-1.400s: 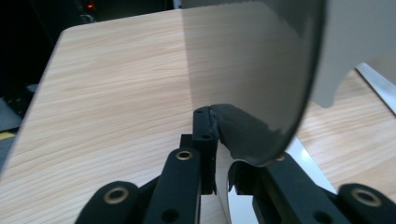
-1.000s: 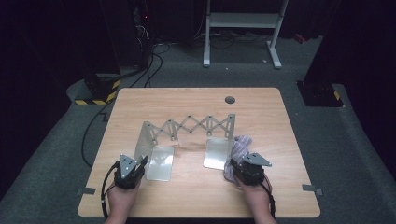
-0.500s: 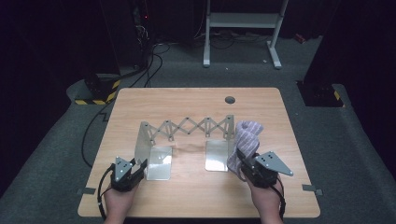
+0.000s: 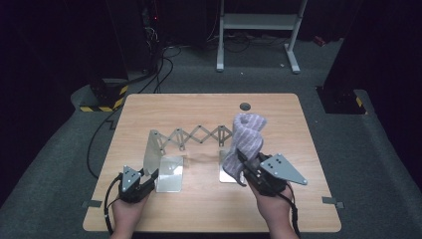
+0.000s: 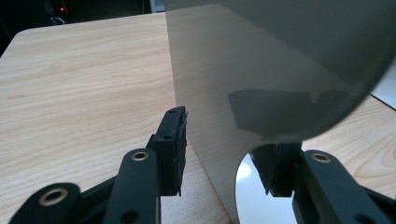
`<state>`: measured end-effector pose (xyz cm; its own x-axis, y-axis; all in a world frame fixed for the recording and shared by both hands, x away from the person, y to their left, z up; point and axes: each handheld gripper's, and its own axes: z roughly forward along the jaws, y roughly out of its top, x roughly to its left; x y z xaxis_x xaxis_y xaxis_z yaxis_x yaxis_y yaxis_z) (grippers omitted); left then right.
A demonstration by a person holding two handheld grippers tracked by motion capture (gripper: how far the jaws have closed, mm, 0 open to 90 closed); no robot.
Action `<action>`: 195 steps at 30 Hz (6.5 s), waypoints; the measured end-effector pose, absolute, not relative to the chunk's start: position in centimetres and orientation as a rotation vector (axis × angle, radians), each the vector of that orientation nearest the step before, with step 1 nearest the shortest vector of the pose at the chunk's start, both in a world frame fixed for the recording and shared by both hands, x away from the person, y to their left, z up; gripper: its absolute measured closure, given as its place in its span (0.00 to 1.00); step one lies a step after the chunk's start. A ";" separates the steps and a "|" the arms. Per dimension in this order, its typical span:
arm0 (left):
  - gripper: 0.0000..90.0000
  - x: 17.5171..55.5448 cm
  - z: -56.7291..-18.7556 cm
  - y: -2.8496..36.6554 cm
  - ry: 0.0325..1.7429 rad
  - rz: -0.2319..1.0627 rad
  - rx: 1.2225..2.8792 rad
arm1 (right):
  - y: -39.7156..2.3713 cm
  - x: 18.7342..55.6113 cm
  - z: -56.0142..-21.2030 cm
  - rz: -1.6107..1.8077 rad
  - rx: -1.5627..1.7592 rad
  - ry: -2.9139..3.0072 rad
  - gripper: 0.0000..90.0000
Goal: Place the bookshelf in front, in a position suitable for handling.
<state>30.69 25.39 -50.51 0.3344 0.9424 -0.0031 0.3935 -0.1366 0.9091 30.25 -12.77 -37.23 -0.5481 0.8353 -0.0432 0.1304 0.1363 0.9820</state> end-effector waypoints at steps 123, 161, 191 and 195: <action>0.82 31.2 -51.4 26.0 1.253 0.758 1.694 | -14.1 34.3 -50.9 0.860 1.247 2.187 0.71; 0.82 30.9 -51.2 26.1 1.232 0.765 1.696 | -12.9 34.9 -49.0 0.887 1.198 2.088 0.74; 0.82 30.8 -51.2 26.1 1.215 0.757 1.705 | -9.5 37.4 -45.7 0.838 1.072 1.941 0.77; 0.82 30.8 -51.2 26.1 1.213 0.755 1.707 | -9.5 37.9 -49.2 0.757 1.121 2.014 0.77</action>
